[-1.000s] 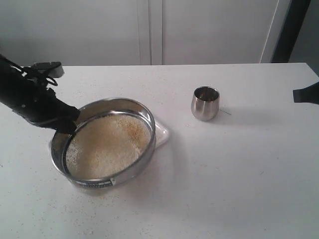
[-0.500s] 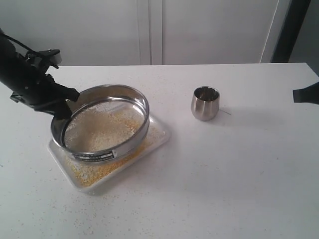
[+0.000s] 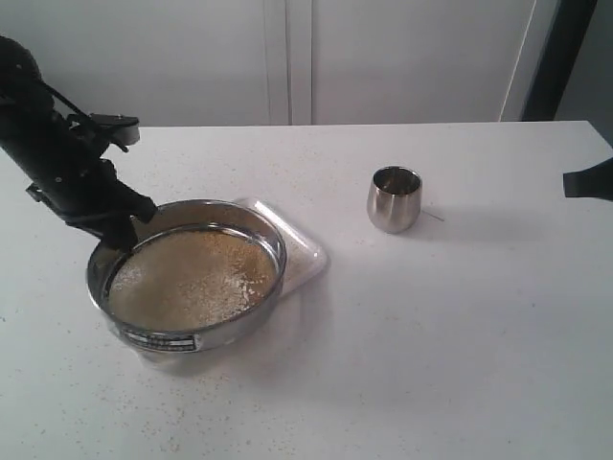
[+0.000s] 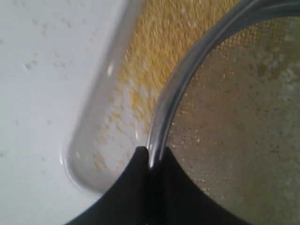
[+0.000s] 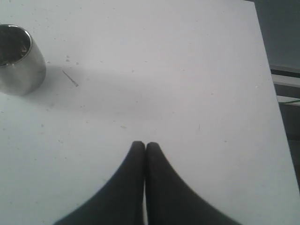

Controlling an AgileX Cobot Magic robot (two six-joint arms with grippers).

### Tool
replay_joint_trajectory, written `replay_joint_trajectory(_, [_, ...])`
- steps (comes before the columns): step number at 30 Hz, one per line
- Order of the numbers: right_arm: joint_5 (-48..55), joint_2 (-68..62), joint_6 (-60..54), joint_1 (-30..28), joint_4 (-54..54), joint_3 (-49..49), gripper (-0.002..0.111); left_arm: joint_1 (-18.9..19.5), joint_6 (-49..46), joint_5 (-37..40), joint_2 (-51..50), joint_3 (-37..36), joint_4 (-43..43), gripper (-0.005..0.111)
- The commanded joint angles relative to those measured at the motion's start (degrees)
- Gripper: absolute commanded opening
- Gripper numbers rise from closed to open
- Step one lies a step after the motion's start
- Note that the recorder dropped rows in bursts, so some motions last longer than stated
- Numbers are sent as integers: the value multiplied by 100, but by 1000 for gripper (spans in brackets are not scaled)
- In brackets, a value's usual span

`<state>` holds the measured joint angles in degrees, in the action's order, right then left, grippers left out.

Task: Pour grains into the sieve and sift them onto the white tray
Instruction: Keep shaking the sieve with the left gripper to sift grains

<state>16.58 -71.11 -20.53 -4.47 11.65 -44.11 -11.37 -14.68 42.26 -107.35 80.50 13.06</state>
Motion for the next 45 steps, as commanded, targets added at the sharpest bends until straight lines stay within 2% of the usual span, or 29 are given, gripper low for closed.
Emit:
replay_joint_trajectory(1, [-41,39,-27,-1,20,34,0,108,721,-655,-205,406,200,0])
replay_joint_trajectory(2, [-41,39,-27,-1,20,34,0,108,665,-315,-205,419,175,0])
replay_joint_trajectory(3, [-41,39,-27,-1,20,34,0,12,231,384,-47,289,175,0])
replay_joint_trajectory(4, [-41,39,-27,-1,20,34,0,-69,107,369,87,98,196,0])
replay_joint_trajectory(6, [-41,39,-27,-1,20,34,0,-277,116,-1645,364,-361,242,0])
replay_joint_trajectory(7, [-41,39,-27,-1,20,34,0,-219,354,-1977,271,-252,254,0])
replay_joint_trajectory(8, [-41,39,-27,-1,20,34,0,-49,746,-1546,92,90,254,0])
replay_joint_trajectory(9, [-41,39,-27,-1,20,34,0,-10,681,-1105,67,228,254,0])
replay_joint_trajectory(10, [-41,39,-27,-1,20,34,0,-35,238,-544,234,118,242,0])
replay_joint_trajectory(11, [-41,39,-27,-1,20,34,0,-107,133,-496,419,-104,242,0])
replay_joint_trajectory(12, [-41,39,-27,-1,20,34,0,-209,117,-1172,718,-640,230,0])
replay_joint_trajectory(14, [-41,39,-27,-1,31,34,0,-39,247,-2122,652,-740,230,0])
replay_joint_trajectory(15, [-41,39,-27,-1,31,34,0,81,328,-1812,515,-571,230,0])
replay_joint_trajectory(18, [-41,39,-27,-1,31,34,0,381,363,-116,38,86,230,0])
replay_joint_trajectory(20, [-41,39,-27,-1,31,34,0,381,70,637,142,18,399,0])
replay_joint_trajectory(22, [-41,39,-27,-1,31,34,0,259,-501,549,496,-307,1018,0])
replay_joint_trajectory(24, [-41,39,-27,-1,31,34,0,198,-833,-199,648,-428,1264,0])
replay_joint_trajectory(26, [-41,39,-27,-1,31,34,0,269,-314,-662,484,-119,1048,0])
replay_joint_trajectory(28, [-41,39,-27,-1,31,34,0,443,244,157,45,566,651,0])
replay_joint_trajectory(30, [-41,39,-27,-1,31,24,0,471,324,952,-209,1010,276,0])
replay_joint_trajectory(32, [-41,39,-27,-1,31,24,0,326,-97,1042,-142,972,161,0])
replay_joint_trajectory(34, [-41,39,-27,-1,31,24,0,116,-1035,830,62,805,122,0])
replay_joint_trajectory(35, [-41,39,-27,-1,31,24,0,69,-1075,702,110,777,-70,0])
replay_joint_trajectory(37, [-41,39,-27,-1,31,24,0,183,99,338,137,776,-593,0])
replay_joint_trajectory(39, [-41,39,-27,-1,31,24,0,423,1396,170,89,776,-535,0])
replay_joint_trajectory(40, [-41,39,-27,-1,31,24,0,466,1309,183,68,764,-250,0])
replay_joint_trajectory(43, [-41,39,-27,-1,31,24,0,175,-989,637,59,660,1003,0])
replay_joint_trajectory(44, [-41,39,-27,-1,31,24,0,34,-1826,901,59,620,1203,0])
replay_joint_trajectory(45, [-41,39,-27,-1,31,24,0,-47,-2063,1014,59,619,1084,0])
